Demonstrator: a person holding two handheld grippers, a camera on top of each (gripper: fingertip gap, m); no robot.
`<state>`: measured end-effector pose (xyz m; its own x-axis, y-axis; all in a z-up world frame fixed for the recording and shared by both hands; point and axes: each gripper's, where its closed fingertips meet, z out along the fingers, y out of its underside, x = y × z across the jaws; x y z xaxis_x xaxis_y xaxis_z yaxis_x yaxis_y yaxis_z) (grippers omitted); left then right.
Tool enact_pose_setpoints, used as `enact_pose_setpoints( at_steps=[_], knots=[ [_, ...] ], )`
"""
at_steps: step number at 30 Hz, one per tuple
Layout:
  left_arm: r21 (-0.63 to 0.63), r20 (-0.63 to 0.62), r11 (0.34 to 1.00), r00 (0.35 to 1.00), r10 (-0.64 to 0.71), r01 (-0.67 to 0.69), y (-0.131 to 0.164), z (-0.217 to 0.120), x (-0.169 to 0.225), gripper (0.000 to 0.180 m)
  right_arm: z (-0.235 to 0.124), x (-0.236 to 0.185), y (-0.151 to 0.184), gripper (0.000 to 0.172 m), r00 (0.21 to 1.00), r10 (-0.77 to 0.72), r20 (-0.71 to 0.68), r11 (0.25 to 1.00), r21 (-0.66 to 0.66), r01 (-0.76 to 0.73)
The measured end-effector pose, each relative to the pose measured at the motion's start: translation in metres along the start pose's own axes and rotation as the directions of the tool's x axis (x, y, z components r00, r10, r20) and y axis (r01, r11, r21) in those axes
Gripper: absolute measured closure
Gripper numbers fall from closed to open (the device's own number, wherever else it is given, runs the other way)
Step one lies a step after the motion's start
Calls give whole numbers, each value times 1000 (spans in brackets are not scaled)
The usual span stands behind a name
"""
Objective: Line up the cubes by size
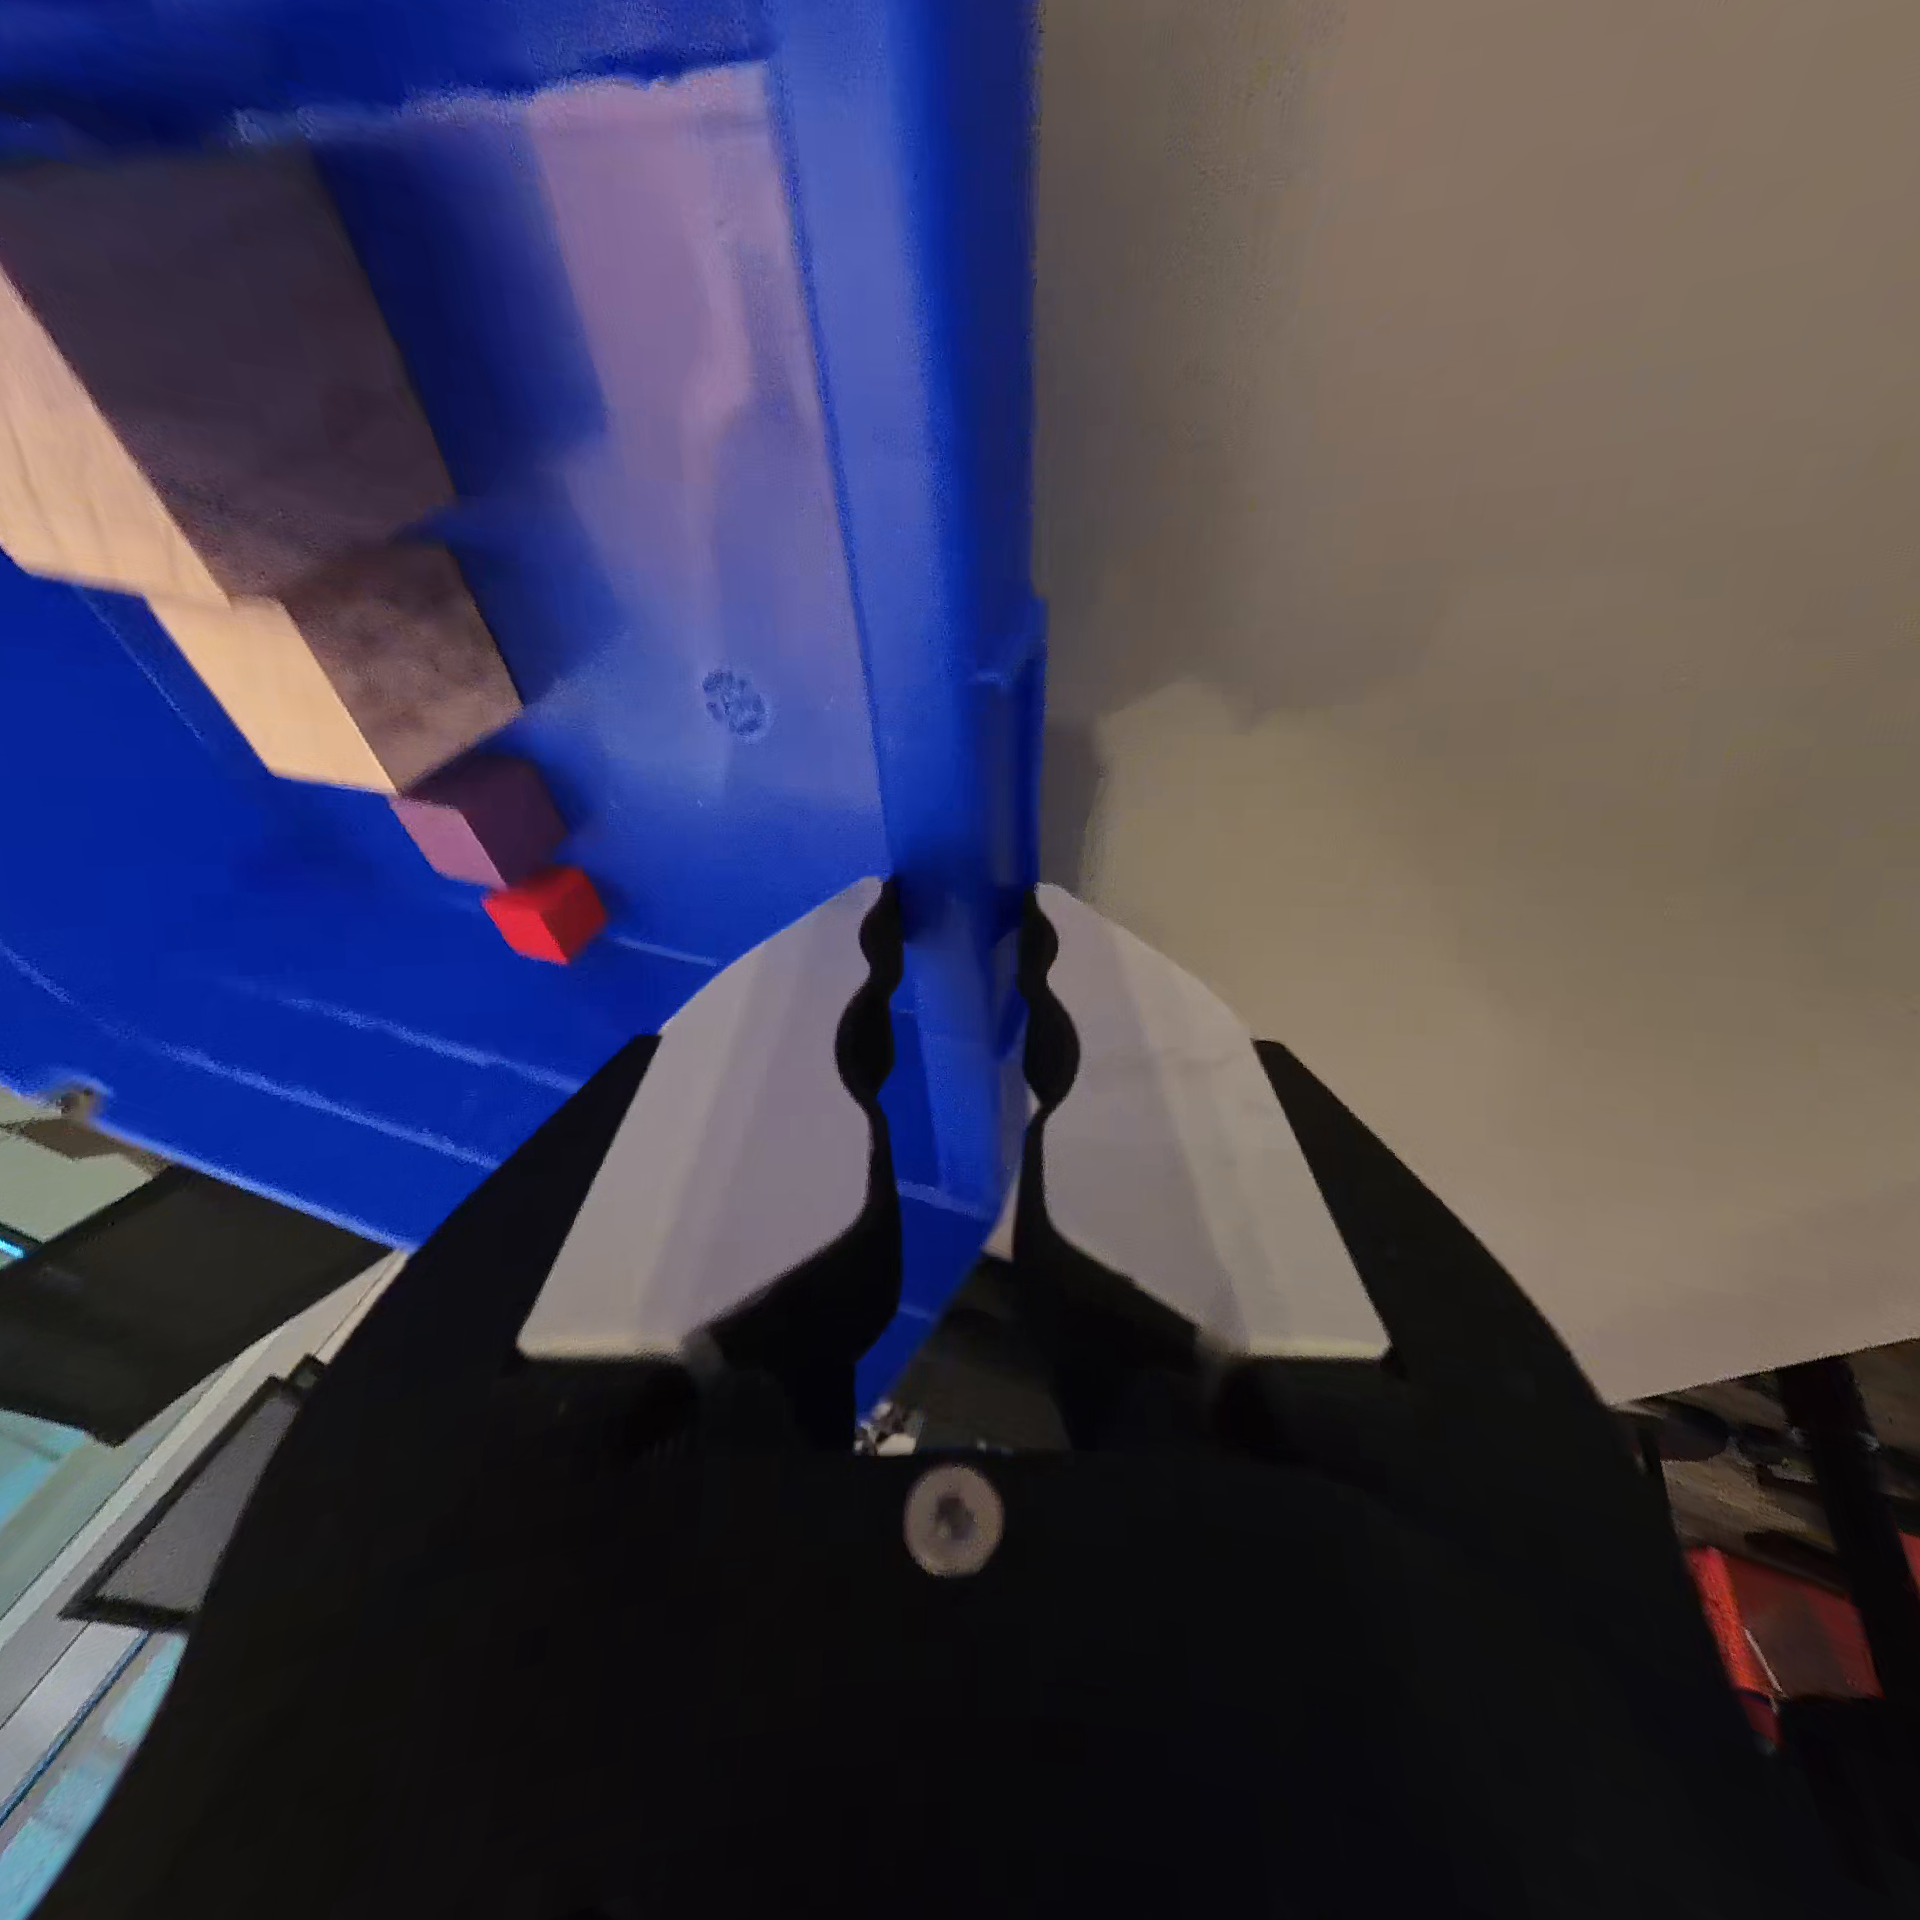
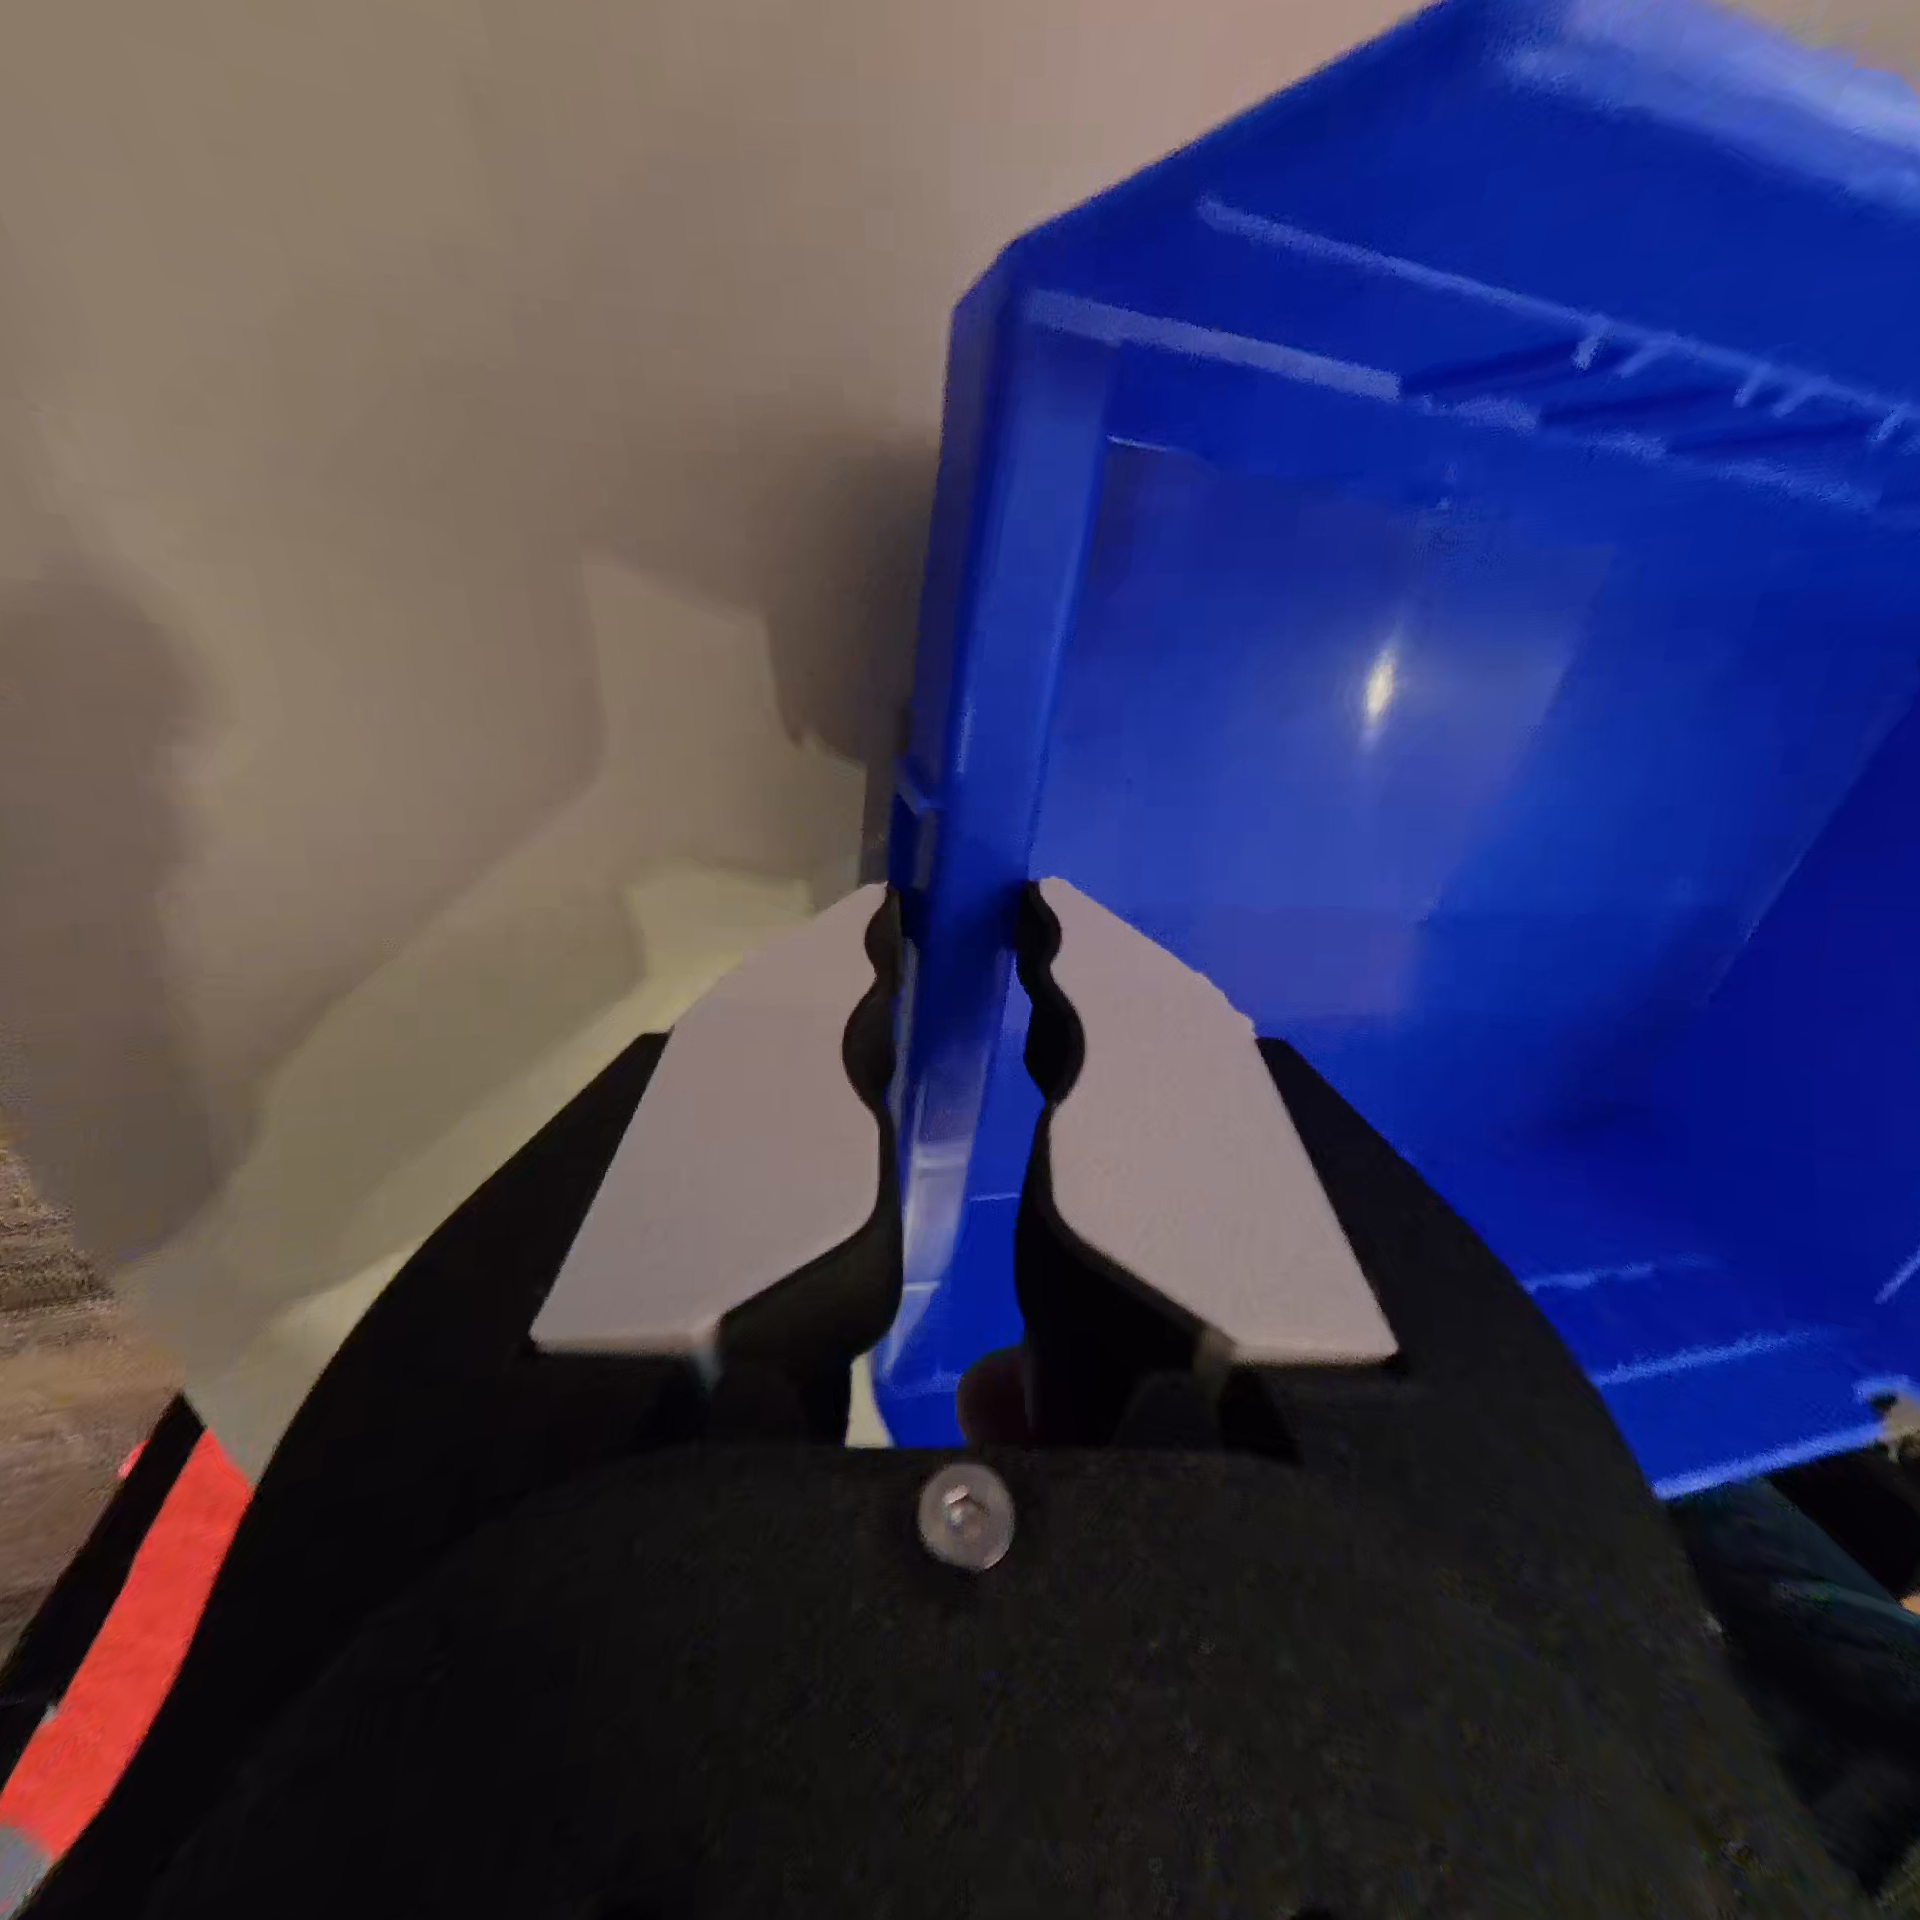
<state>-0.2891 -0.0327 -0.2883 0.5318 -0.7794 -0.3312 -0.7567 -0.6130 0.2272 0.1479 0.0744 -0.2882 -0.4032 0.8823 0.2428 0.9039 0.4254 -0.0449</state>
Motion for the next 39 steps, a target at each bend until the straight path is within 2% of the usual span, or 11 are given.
enact_pose_setpoints(
  at_steps=[4, 6, 8, 21, 31, 39],
  knots=[
    [-25, 34, 999, 999, 35, -34, 41, 14, -11, 160, 5, 27, 38, 152, 1000, 4, -11, 999, -39, -4],
    [-44, 33, 999, 999, -1, 2, 57, 21, -18, 160, 7, 41, 54, 151, 999, 28, -18, 999, -45, -29],
    [-18, 47, 999, 998, 37, -36, 63, 25, -23, 160, 9, 54, 71, 151, 999, 36, -30, 997, -70, -38],
    [-53, 74, 999, 997, -6, 10, 101, 51, -70, 160, 19, 108, 139, 151, 994, 94, -47, 985, -139, -100],
    [-86, 81, 996, 997, -21, 28, 127, 71, -105, 159, 28, 147, 157, 151, 990, 132, -51, 981, -139, -138],
    [-88, 86, 996, 996, -7, 15, 138, 78, -115, 159, 30, 156, 164, 151, 991, 125, -48, 983, -133, -130]
  ],
)
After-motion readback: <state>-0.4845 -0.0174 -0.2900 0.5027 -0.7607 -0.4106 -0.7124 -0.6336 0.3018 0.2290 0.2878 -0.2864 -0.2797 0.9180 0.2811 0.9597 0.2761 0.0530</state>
